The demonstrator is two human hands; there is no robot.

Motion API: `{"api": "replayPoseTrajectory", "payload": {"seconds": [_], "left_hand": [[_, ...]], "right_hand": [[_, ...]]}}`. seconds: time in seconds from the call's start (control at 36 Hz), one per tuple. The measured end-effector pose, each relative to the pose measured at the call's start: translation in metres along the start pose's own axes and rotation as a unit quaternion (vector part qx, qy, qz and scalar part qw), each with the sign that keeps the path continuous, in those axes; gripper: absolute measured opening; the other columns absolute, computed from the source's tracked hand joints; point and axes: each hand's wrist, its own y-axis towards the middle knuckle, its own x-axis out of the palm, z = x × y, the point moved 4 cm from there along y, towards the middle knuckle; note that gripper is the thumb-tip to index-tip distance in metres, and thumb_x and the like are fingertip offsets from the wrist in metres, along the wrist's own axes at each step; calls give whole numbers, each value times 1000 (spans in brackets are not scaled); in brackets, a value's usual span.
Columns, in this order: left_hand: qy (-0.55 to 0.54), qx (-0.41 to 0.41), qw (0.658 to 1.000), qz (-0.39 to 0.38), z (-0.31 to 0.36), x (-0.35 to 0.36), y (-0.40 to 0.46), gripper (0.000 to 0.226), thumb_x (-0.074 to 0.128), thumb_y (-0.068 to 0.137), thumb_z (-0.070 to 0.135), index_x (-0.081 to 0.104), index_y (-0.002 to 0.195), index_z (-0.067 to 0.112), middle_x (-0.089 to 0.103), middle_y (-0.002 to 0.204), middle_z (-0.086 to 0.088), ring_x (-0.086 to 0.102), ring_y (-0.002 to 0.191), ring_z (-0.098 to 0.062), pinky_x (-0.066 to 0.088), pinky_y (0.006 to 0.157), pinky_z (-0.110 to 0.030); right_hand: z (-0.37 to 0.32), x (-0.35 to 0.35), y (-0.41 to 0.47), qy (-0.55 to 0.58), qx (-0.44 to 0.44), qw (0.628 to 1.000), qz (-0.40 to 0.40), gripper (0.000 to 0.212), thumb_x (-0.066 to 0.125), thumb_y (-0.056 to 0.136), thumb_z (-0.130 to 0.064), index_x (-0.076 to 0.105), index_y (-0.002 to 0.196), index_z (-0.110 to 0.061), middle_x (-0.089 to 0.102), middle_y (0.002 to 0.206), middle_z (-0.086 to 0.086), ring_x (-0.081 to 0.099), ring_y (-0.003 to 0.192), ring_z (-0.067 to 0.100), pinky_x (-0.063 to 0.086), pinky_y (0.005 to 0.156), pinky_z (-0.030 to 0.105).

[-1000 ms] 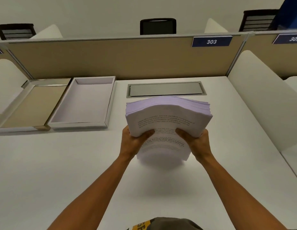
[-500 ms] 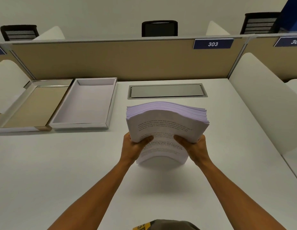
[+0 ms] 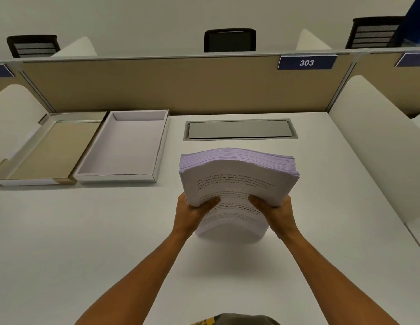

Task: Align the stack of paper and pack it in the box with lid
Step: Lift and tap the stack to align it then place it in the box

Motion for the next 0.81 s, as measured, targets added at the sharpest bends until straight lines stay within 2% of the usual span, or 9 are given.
{"api": "replayPoseTrajectory", "payload": {"seconds": [0.11,0.44,0.5,0.64,0.72,0.81], "left_hand": [[2,2,1000,-4,2,0,-3,42,81,71,29,68,104,51,75,101,20,71,97,-18,64,79,-41],[-8,23,1000,-2,9,-2,-4,39,81,71,24,70,108,33,75,97,22,72,94,-12,64,74,-30],[-11,26,1000,-3,10,-3,-3,40,81,72,24,70,108,36,75,99,22,71,95,-12,64,73,-28],[-7,6,1000,-18,1,-1,-1,44,80,73,27,68,103,58,73,104,22,69,102,-10,63,73,-26],[-6,-6,1000,-19,-5,1,0,46,81,72,28,67,105,57,72,106,19,68,104,-11,64,75,-29],[0,-9,1000,-21,-7,0,1,48,81,72,27,66,107,56,72,107,18,67,106,-11,63,74,-27]], "right_hand": [[0,0,-1,0,0,1000,2,44,79,76,-23,72,101,-58,78,102,-19,75,95,11,65,69,28],[-9,-2,-3,-11,-17,1000,4,47,80,76,-23,71,102,-61,77,101,-23,74,95,7,62,66,22],[-11,-2,-3,-10,-20,1000,6,48,79,76,-22,70,102,-61,77,101,-22,74,95,6,62,66,21],[1,1,-6,-9,-15,1000,16,46,78,76,-22,72,101,-60,77,101,-20,74,95,8,64,69,25],[8,4,-5,0,-5,1000,21,47,77,76,-22,71,101,-61,77,101,-20,74,96,9,65,73,28],[12,2,-6,-3,4,1000,12,50,79,83,-13,71,102,-59,77,102,-18,74,95,8,65,73,27]]}}
